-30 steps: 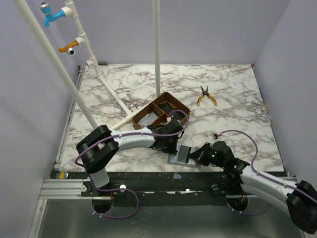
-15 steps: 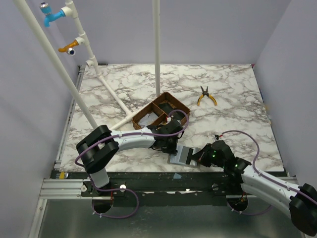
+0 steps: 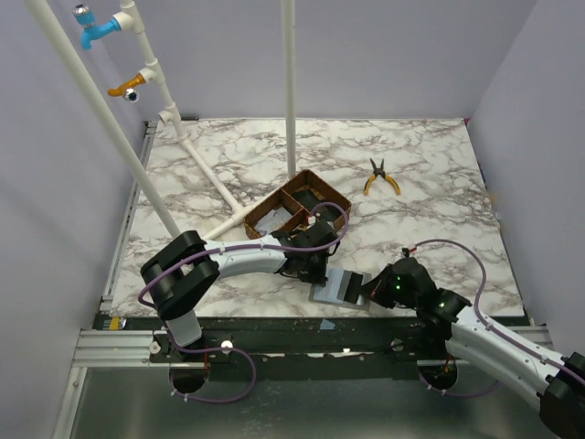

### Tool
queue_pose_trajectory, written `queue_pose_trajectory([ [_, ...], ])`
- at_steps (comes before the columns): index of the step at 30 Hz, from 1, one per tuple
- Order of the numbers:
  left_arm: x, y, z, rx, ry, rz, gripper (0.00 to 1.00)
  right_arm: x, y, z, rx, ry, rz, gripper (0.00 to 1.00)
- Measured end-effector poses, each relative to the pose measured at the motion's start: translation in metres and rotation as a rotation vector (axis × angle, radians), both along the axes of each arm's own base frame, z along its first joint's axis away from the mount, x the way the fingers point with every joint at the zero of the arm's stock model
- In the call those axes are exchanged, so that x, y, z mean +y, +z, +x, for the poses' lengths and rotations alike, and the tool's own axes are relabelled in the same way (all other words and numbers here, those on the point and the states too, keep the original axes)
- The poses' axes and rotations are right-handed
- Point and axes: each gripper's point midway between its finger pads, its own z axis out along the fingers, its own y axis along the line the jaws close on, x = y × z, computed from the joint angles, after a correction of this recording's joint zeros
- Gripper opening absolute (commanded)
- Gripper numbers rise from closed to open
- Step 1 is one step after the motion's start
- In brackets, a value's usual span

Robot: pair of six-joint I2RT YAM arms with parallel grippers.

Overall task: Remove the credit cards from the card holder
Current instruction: Remove the credit card from the card holder.

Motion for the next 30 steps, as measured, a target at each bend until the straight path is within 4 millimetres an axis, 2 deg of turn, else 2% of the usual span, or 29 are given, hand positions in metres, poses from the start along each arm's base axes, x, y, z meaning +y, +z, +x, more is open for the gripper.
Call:
queue_pose_trajectory([
  [20, 0.0, 0.0, 0.0, 0.0, 0.0, 0.0, 0.0, -0.015, 0.014, -0.002, -0.018, -0.014, -0.069, 0.01],
  [30, 0.0, 0.0, 0.0, -0.001, 0.0, 0.0, 0.0, -0.02, 0.012, -0.004, -0.015, -0.022, -0.083, 0.01],
])
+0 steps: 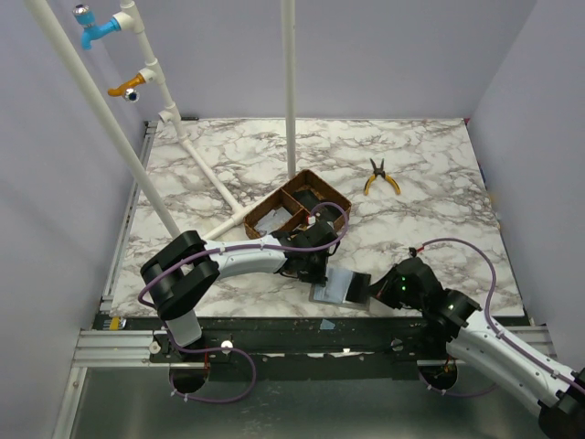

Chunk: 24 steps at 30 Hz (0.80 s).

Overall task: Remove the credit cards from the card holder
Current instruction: Remove the credit card from the card holder.

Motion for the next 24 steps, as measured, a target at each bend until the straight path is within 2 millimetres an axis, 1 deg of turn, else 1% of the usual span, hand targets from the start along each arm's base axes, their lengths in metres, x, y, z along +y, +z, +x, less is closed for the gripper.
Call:
queue_pose_trajectory([
  [5, 0.0, 0.0, 0.0, 0.0, 0.0, 0.0, 0.0, -0.003, 0.001, -0.001, 0.007, -0.006, -0.014, 0.01],
  [13, 0.0, 0.0, 0.0, -0.001, -0.002, -0.001, 0.0, -0.001, 0.018, 0.004, -0.021, -0.009, -0.005, 0.01],
  [18, 0.008, 0.002, 0.003, -0.021, -0.01, 0.039, 0.01, 0.001, 0.023, 0.006, -0.028, -0.006, -0.004, 0.01],
  [20, 0.013, 0.002, 0.005, -0.032, -0.015, 0.066, 0.07, 0.001, 0.025, 0.007, -0.03, -0.002, -0.006, 0.01],
  [24, 0.024, 0.011, 0.006, -0.05, -0.03, 0.102, 0.31, 0.004, 0.033, 0.011, -0.039, 0.004, -0.007, 0.01],
])
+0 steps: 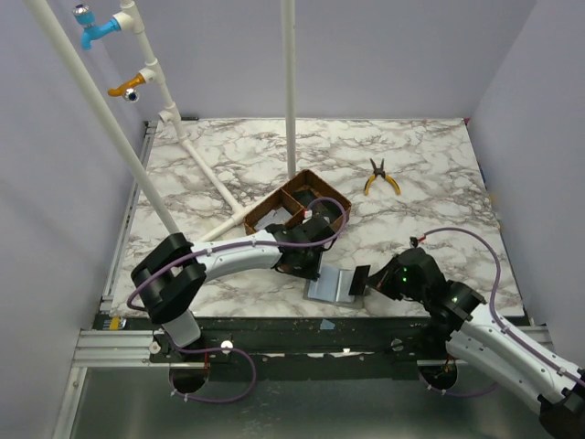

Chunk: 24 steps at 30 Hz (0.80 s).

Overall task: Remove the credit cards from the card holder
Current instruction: Remove the credit card from the card holder, then place the credit card in the storage box.

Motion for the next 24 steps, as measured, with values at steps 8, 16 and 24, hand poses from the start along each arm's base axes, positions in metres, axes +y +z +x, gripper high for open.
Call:
queue_pose_trajectory([
  [8, -0.001, 0.057, 0.005, -0.083, -0.023, -0.113, 0.78, 0.007, 0.019, 0.008, -0.028, 0.008, 0.014, 0.01],
  [16, 0.011, 0.103, 0.016, -0.099, 0.005, -0.331, 0.97, 0.016, 0.044, 0.016, -0.074, 0.023, 0.054, 0.01],
  [24, 0.016, 0.118, 0.015, -0.056, 0.0, -0.507, 0.95, 0.028, 0.068, 0.019, -0.109, 0.055, 0.116, 0.01],
])
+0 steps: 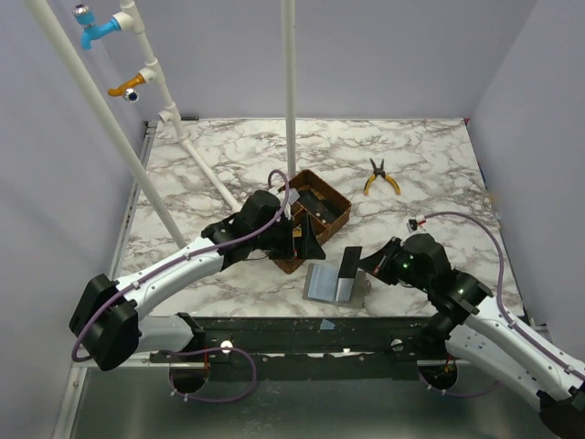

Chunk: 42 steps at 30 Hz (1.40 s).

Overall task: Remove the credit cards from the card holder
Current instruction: Place the credit card in the storage box.

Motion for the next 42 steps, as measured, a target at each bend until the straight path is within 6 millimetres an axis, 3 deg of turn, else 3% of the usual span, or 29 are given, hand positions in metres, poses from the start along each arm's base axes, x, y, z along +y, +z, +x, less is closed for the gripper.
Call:
queue_pose_trajectory([
  [8, -0.011, 0.013, -0.009, 0.087, -0.056, -0.189, 0.92, 0.024, 0.044, 0.002, -0.074, 0.071, 0.157, 0.01],
  [16, -0.02, 0.043, -0.016, 0.102, -0.11, -0.348, 0.75, 0.05, 0.081, 0.001, -0.129, 0.157, 0.329, 0.01],
  [23, -0.022, 0.056, -0.02, 0.12, -0.131, -0.42, 0.44, 0.063, 0.094, -0.002, -0.141, 0.213, 0.404, 0.01],
  [29, -0.023, 0.062, -0.023, 0.138, -0.144, -0.462, 0.0, 0.066, 0.098, -0.003, -0.151, 0.232, 0.419, 0.01],
  [31, -0.022, 0.066, -0.022, 0.135, -0.145, -0.476, 0.0, 0.065, 0.094, -0.001, -0.145, 0.227, 0.409, 0.01],
  [33, -0.022, 0.071, -0.022, 0.12, -0.154, -0.492, 0.0, 0.065, 0.089, 0.0, -0.135, 0.225, 0.398, 0.21],
  [36, -0.022, 0.071, -0.023, 0.121, -0.154, -0.492, 0.0, 0.064, 0.087, -0.001, -0.131, 0.226, 0.39, 0.72],
  [38, -0.022, 0.07, -0.023, 0.12, -0.155, -0.489, 0.0, 0.063, 0.084, 0.0, -0.128, 0.22, 0.376, 0.92],
  [39, -0.021, 0.069, -0.023, 0.122, -0.154, -0.483, 0.0, 0.062, 0.082, 0.001, -0.128, 0.216, 0.365, 0.99],
  [42, -0.02, 0.063, -0.024, 0.131, -0.151, -0.462, 0.0, 0.057, 0.076, 0.004, -0.12, 0.186, 0.323, 1.0],
])
